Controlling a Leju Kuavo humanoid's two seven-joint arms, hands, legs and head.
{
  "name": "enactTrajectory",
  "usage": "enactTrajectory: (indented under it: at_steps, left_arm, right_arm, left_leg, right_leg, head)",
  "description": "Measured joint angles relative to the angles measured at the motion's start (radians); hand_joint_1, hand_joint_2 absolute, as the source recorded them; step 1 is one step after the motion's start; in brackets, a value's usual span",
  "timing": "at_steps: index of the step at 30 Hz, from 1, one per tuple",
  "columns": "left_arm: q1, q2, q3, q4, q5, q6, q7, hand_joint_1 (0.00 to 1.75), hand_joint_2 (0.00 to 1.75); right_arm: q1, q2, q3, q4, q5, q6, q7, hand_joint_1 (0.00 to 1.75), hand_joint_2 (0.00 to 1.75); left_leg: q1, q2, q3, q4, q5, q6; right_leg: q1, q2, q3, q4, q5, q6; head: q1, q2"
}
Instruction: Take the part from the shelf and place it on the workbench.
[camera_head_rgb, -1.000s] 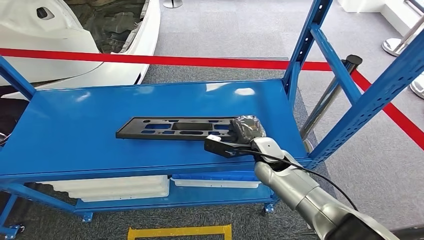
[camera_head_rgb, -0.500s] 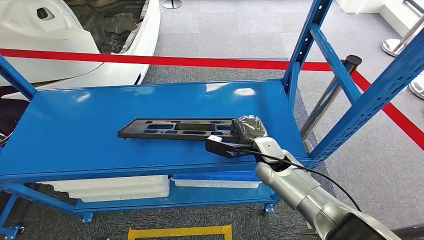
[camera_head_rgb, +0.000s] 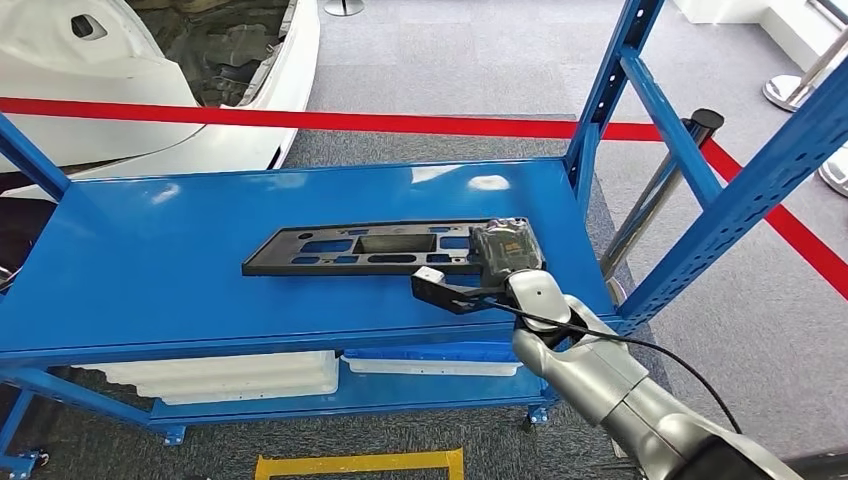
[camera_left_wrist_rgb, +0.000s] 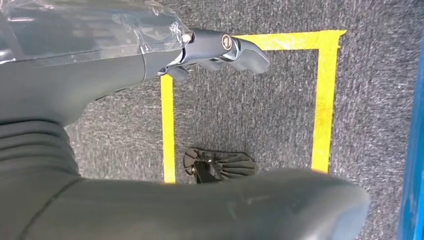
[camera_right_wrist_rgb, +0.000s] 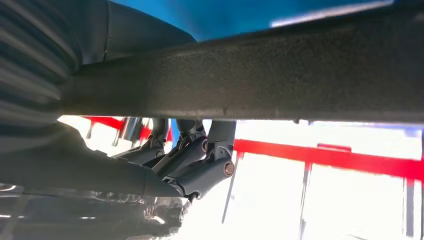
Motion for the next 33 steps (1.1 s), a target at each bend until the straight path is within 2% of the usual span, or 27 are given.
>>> enactTrajectory:
  at_steps: [1,3,7,11,23,33]
  left_arm:
    - [0.001,0.001,0.0,0.0,0.0,-0.001,-0.004,0.0,1.75]
    - [0.005,0.003,0.001,0.0,0.002,-0.002,-0.009,0.0,1.75]
    - [0.014,0.005,0.003,0.0,0.009,-0.004,-0.015,0.0,0.0]
    - [0.019,0.007,0.008,0.0,0.014,-0.01,-0.019,0.0,1.75]
    - [0.027,0.007,0.016,0.0,0.031,-0.006,-0.021,0.0,1.75]
    - [0.029,0.007,0.027,0.0,0.046,-0.011,-0.013,0.0,1.75]
  right_arm:
    - [0.002,-0.006,-0.006,-0.034,0.026,0.009,0.009,1.75,1.75]
    - [0.004,-0.016,-0.02,-0.106,0.074,0.033,0.025,1.75,1.75]
    - [0.006,-0.038,-0.045,-0.259,0.162,0.087,0.044,1.75,1.75]
    - [0.005,-0.059,-0.06,-0.412,0.229,0.125,0.047,1.75,1.75]
    - [-0.006,-0.082,-0.041,-0.693,0.282,0.153,0.012,1.75,1.75]
    - [-0.006,-0.082,0.005,-0.751,0.197,0.124,-0.014,1.75,1.75]
  left_leg:
    - [0.0,0.0,0.0,0.0,0.0,0.0]
    - [0.0,0.0,-0.001,0.0,0.0,0.0]
    - [0.0,0.0,-0.001,0.0,0.0,0.0]
    - [0.001,0.0,-0.002,0.0,0.0,0.0]
    - [0.001,0.0,-0.002,0.0,0.0,0.0]
    - [0.0,0.0,-0.002,0.0,0.0,0.0]
  right_leg:
    - [0.0,0.0,0.0,0.0,0.0,0.0]
    - [0.0,0.0,-0.001,0.0,0.0,0.0]
    - [-0.001,0.0,-0.002,0.0,0.0,0.0]
    - [-0.001,0.0,-0.002,0.0,0.0,0.0]
    - [-0.001,0.0,-0.002,0.0,0.0,0.0]
    - [-0.001,0.0,-0.002,0.0,0.0,0.0]
  head:
    - [0.0,0.0]
    - [0.0,0.0]
    - [0.0,0.0]
    - [0.0,0.0]
    - [-0.001,0.0]
    - [-0.001,0.0]
